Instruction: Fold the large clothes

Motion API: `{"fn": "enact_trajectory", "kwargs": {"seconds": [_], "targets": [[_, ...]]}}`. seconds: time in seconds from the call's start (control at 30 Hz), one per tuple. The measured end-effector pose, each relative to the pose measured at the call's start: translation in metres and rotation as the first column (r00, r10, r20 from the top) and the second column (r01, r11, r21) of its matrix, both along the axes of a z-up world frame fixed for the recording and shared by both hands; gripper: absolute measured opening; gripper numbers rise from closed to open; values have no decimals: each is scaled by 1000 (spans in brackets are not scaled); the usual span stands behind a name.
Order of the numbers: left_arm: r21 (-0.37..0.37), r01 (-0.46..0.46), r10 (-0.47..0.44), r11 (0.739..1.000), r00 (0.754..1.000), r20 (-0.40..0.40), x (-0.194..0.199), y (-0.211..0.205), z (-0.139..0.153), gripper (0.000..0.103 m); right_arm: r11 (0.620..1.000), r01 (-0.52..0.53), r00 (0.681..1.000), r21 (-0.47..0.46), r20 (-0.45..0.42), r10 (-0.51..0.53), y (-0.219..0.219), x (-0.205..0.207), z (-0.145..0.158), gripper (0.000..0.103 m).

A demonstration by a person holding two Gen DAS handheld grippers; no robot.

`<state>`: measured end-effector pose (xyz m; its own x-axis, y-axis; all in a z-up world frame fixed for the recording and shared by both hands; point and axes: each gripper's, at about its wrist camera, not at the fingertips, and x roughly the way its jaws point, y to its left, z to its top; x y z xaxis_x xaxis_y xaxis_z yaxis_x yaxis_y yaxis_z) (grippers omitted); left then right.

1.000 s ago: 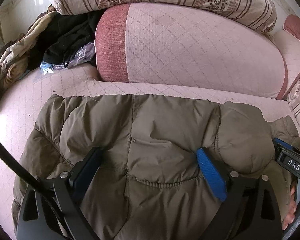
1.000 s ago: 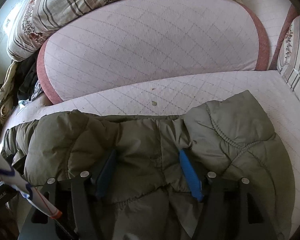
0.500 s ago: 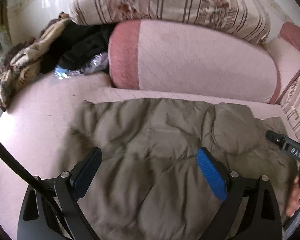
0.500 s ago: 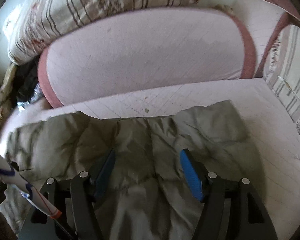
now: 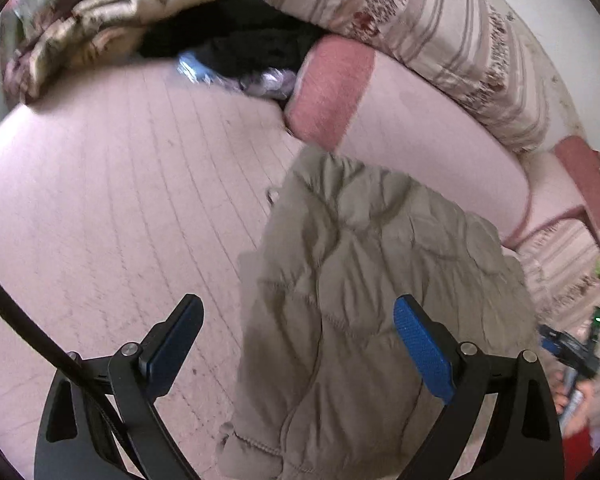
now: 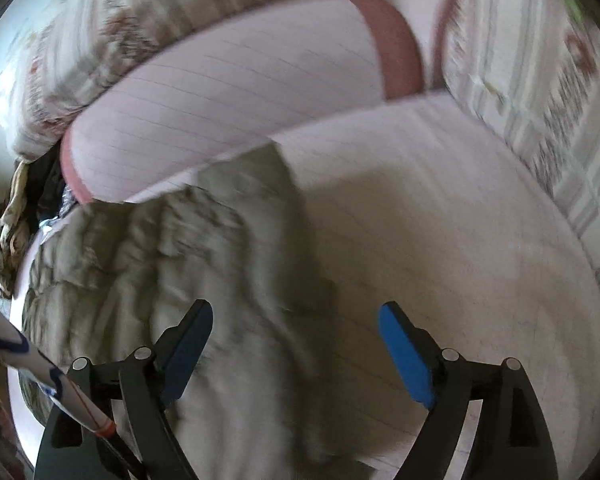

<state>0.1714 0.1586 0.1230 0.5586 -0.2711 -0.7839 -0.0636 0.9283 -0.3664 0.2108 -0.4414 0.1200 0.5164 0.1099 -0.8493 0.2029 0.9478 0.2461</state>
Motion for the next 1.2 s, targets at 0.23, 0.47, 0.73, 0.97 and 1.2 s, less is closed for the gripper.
{"fn": "enact_trajectory", "kwargs": {"seconds": [0.23,0.47,0.73,0.97,1.2], "targets": [[-170,160,-179,972,978,-104,19,-18,-63,96,970,23,999,242,-52,-10,-31,-3,-55,95],[-331,183,-220,926,972,-77,31,-11,-87,102,873,-75,992,482,-55,116,-28,10,-99,100],[-274,150,-192,950,972,-134,19,-31,-75,76,820,-115,987,560,-32,160,0,19,-104,61],[-241,137,-175,961,974,-143,-14,-24,-48,49,819,-135,985,557,-12,170,5,-2,-82,38],[-201,134,-164,970,976,-142,-46,-23,-43,48,822,-146,983,551,-12,182,8,-25,-80,38]]}}
